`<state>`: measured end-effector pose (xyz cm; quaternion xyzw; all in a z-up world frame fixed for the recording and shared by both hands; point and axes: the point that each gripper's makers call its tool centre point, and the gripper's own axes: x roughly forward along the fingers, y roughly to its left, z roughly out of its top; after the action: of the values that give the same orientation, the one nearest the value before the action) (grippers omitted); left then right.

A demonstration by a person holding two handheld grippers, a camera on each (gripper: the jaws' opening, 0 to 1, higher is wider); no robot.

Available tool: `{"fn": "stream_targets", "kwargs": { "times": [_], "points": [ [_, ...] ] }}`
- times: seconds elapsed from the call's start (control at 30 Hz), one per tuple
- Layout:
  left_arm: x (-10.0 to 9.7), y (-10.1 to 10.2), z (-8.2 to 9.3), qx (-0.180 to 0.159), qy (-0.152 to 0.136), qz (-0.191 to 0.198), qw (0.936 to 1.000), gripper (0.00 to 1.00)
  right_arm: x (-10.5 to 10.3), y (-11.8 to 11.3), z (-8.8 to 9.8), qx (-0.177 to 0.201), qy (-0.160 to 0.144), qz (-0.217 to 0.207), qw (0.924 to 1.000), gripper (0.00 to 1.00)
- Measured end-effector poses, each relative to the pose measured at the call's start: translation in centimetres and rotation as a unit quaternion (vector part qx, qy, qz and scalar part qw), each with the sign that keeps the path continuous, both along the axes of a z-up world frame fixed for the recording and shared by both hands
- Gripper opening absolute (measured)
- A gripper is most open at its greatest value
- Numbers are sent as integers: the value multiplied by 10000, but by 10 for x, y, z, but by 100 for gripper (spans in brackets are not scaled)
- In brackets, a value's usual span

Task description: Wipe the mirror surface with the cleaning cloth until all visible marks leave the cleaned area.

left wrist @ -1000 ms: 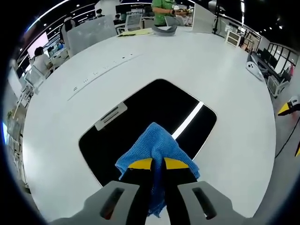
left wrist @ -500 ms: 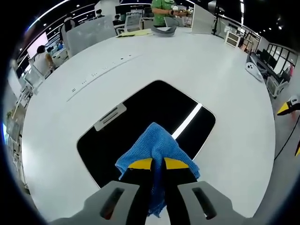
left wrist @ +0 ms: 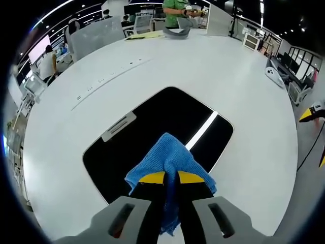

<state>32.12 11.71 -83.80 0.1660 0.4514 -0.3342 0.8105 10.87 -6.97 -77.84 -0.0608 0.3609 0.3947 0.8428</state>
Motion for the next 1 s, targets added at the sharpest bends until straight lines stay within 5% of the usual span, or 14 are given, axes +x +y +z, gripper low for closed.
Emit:
{"fn": "stream_targets", "kwargs": {
  "times": [1.0],
  "points": [
    [1, -3, 0, -55, 27, 2, 10000, 6, -2, 0, -4, 21, 43, -81, 10000, 77]
  ]
}}
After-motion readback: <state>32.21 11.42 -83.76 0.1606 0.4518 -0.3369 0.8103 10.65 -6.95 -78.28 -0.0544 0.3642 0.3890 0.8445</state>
